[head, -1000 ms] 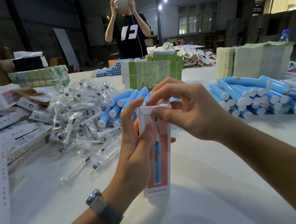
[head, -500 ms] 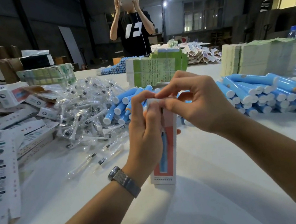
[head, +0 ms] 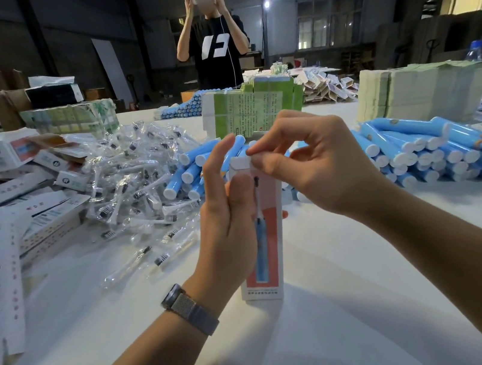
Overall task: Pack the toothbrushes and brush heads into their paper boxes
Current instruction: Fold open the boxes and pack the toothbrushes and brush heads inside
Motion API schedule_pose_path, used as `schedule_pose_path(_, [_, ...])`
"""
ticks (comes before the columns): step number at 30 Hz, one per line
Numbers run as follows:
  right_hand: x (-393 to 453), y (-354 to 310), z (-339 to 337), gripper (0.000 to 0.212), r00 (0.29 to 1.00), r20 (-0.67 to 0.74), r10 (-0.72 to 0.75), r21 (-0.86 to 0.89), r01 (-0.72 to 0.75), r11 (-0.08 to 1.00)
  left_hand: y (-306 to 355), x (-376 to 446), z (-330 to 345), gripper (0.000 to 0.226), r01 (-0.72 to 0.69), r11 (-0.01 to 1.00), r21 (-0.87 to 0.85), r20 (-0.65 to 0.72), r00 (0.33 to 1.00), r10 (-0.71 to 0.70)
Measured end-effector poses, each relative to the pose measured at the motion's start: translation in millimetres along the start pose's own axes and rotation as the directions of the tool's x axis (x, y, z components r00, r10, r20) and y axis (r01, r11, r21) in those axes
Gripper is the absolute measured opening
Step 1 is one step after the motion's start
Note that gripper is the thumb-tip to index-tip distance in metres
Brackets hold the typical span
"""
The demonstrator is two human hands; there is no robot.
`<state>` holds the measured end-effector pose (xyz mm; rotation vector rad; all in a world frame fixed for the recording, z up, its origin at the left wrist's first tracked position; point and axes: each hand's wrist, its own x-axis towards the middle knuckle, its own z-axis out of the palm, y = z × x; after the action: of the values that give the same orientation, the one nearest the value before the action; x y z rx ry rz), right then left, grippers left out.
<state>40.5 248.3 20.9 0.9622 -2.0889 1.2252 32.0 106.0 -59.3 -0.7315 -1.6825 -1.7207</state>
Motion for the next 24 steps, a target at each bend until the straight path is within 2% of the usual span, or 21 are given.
schedule_pose_path(8, [2.5, -6.4, -0.1, 0.008, 1.0, 0.015, 0.016, 0.025, -0.016, 1.0, -2.3, -2.9, -3.8, 0.038, -0.006, 1.0, -0.004, 0.021, 1.0, 0.006])
schedule_pose_path(14, [4.8, -5.4, -3.5, 0.005, 0.997, 0.063, 0.042, -0.008, -0.041, 0.999, 2.2, -4.0, -4.4, 0.027, -0.065, 0.996, 0.054, 0.017, 0.998, 0.065])
schedule_pose_path(20, [3.8, -4.2, -5.8, 0.01, 0.987, 0.153, 0.055, 0.108, -0.072, 0.992, 10.2, -5.9, -2.9, 0.016, -0.025, 0.999, -0.044, 0.027, 0.999, 0.026])
schedule_pose_path(24, [3.4, -3.6, -10.5, 0.014, 0.974, 0.222, 0.046, 0.12, -0.074, 0.99, 17.2, -5.7, -1.3, 0.014, 0.016, 0.991, -0.13, 0.035, 0.999, -0.012])
